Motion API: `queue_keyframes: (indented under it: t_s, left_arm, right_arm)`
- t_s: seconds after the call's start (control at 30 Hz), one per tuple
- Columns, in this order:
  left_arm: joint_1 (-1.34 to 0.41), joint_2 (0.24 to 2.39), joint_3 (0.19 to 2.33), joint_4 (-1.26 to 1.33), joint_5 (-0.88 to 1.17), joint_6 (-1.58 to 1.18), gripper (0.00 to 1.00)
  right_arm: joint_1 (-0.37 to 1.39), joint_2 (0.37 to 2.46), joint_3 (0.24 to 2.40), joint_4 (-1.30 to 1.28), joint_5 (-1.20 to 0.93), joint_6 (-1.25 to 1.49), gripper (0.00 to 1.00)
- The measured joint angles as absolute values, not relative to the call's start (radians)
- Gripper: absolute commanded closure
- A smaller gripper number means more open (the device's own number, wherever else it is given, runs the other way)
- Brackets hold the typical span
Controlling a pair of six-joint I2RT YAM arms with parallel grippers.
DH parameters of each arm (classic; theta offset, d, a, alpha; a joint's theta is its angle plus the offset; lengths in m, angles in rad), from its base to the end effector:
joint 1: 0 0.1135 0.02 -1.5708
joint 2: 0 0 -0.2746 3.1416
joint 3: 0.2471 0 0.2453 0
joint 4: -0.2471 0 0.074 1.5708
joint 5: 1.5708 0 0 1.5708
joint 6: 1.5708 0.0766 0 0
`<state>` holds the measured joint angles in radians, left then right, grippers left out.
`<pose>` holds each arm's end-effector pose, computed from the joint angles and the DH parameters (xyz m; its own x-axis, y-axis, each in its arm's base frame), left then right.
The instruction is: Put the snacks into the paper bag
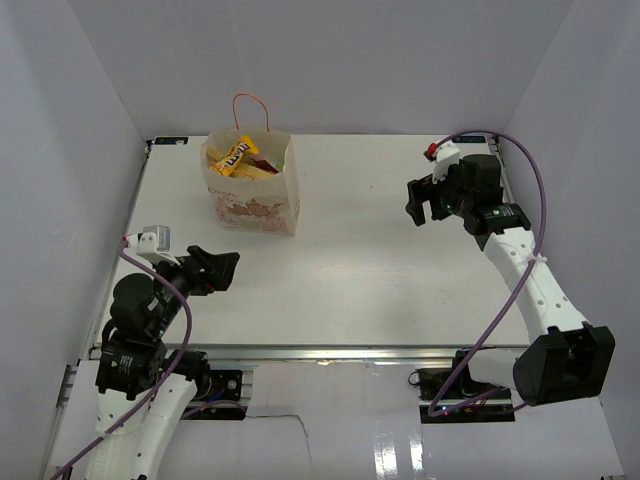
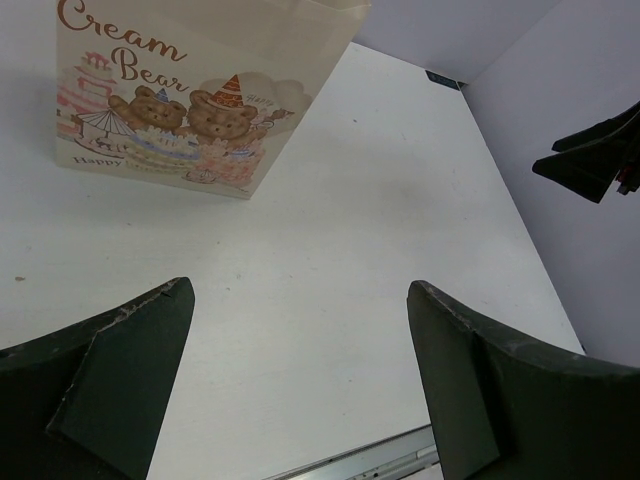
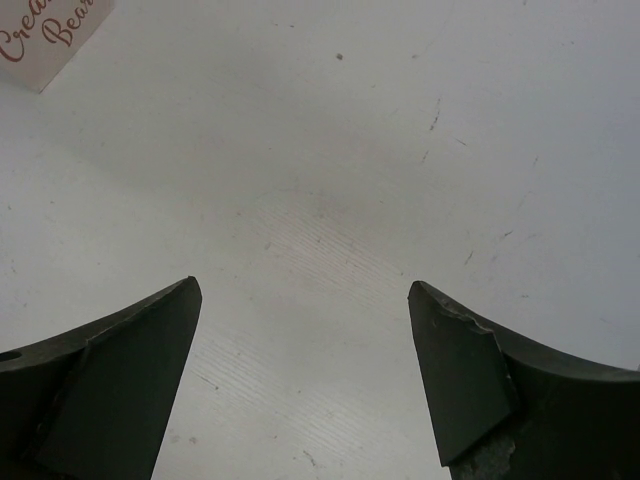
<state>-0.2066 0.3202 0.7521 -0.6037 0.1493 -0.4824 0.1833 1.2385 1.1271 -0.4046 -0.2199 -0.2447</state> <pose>0.0934 -0.0312 0.3284 -0.3089 -0.4040 -0.8611 0.2292 0.8470 -0.4796 0.2947 0.0716 0.3329 -0.3824 -0.3113 -0.8700 -0.4711 0.8757 -0.1063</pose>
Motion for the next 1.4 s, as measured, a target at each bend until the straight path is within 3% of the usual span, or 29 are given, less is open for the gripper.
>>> queue_keyframes:
  t_s: [1.4]
  left_arm:
    - [-0.207, 0.267, 0.646, -0.525, 0.138, -0.611, 0.02]
  right_arm:
    - [0.183, 1.136, 1.024, -0.376, -0.080, -0.190, 0.10]
